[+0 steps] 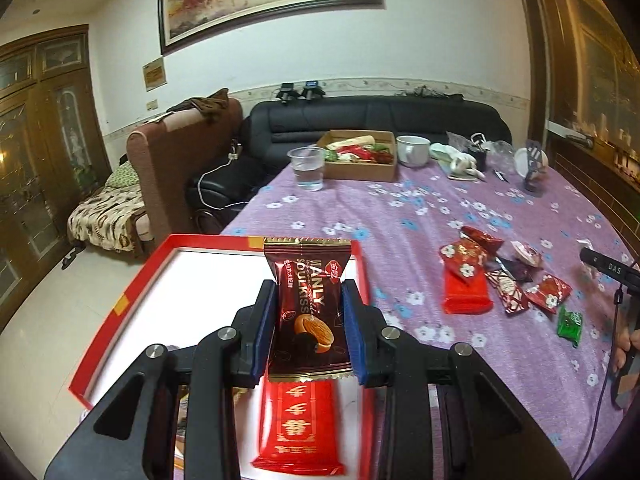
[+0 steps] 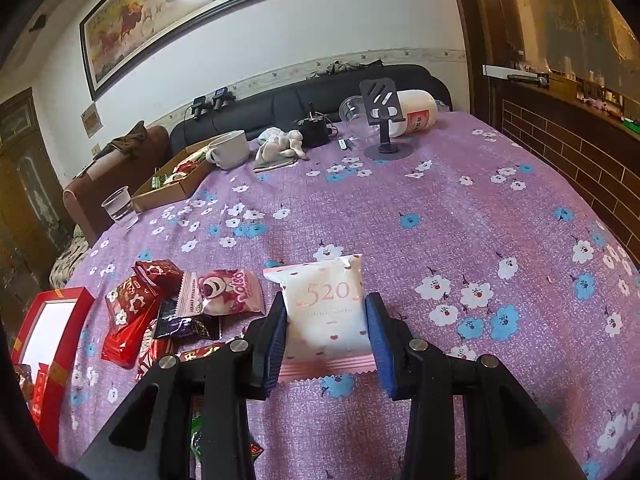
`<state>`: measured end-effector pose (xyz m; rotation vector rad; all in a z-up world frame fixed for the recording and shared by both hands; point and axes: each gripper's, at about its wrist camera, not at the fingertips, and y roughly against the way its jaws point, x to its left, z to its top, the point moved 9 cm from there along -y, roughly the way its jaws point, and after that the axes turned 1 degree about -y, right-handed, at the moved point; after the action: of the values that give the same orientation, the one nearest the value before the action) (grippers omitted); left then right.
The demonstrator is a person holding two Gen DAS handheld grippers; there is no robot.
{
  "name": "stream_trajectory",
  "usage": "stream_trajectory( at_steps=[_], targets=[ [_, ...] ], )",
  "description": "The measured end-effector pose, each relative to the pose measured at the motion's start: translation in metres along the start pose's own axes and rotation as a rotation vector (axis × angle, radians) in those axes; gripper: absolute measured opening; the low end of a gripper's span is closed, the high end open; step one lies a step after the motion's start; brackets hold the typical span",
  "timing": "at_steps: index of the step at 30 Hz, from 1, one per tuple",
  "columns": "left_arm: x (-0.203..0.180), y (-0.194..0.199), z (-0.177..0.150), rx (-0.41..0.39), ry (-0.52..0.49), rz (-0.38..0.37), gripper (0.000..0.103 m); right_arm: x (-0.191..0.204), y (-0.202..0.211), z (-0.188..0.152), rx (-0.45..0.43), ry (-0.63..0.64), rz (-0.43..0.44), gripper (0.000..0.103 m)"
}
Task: Organize snacks
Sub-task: 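Carry both packets over the red tray and open both tools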
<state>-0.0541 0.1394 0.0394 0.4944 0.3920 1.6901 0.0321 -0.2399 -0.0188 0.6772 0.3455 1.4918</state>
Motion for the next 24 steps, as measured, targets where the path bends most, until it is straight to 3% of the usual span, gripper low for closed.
stream_trajectory(
  at_steps=[10,14,20,24],
  targets=[
    [0.029,0.003,-0.005,-0.005,0.041,0.025,0.03,-0.003,0.006,0.002,-0.025,-0.024,-0.014,0.039],
    [0.038,0.002,-0.008,-0.001,0.046,0.035,0.03,0.011,0.015,0.003,-0.032,-0.041,0.022,0.039],
    [0.05,0.0,-0.012,0.012,0.056,0.055,0.03,0.09,0.03,-0.001,-0.029,0.024,0.184,0.039],
    [0.057,-0.002,-0.016,0.02,0.065,0.07,0.03,0.163,0.032,-0.016,0.033,0.088,0.335,0.038]
  ],
)
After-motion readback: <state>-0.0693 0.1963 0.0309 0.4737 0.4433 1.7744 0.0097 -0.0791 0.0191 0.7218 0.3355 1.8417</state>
